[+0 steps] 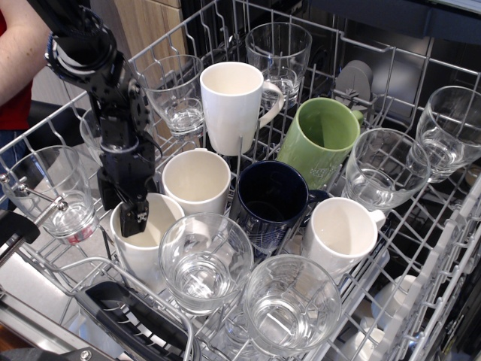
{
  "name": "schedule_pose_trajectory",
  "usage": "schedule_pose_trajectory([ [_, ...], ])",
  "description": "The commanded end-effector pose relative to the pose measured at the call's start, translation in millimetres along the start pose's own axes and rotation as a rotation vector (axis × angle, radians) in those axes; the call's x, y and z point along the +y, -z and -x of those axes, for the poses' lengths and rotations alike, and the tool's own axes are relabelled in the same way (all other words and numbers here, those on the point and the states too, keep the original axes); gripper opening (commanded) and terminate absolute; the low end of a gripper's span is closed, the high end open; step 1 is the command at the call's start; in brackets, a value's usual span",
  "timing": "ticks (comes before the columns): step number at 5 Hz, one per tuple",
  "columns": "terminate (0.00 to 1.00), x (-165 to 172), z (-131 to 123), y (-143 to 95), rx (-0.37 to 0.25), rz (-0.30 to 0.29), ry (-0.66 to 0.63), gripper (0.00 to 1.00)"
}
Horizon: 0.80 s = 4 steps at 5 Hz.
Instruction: Pick up any cup
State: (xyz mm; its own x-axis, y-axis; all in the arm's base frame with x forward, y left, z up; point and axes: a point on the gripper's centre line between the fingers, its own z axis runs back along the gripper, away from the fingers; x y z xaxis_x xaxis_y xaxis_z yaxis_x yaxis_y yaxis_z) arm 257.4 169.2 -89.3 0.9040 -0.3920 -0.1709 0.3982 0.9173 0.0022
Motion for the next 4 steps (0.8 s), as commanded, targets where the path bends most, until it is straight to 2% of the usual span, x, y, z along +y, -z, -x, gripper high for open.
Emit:
schedule_pose_trajectory([
  [1,0.0,6,-5,-9,-0.028,-0.045,-0.028,0.0],
  [3,0.0,3,4,-19,-0.058,-0.024,-0.017,0.0],
  [4,0.0,1,9,-41,-0.062,-0.022,0.034,0.0],
])
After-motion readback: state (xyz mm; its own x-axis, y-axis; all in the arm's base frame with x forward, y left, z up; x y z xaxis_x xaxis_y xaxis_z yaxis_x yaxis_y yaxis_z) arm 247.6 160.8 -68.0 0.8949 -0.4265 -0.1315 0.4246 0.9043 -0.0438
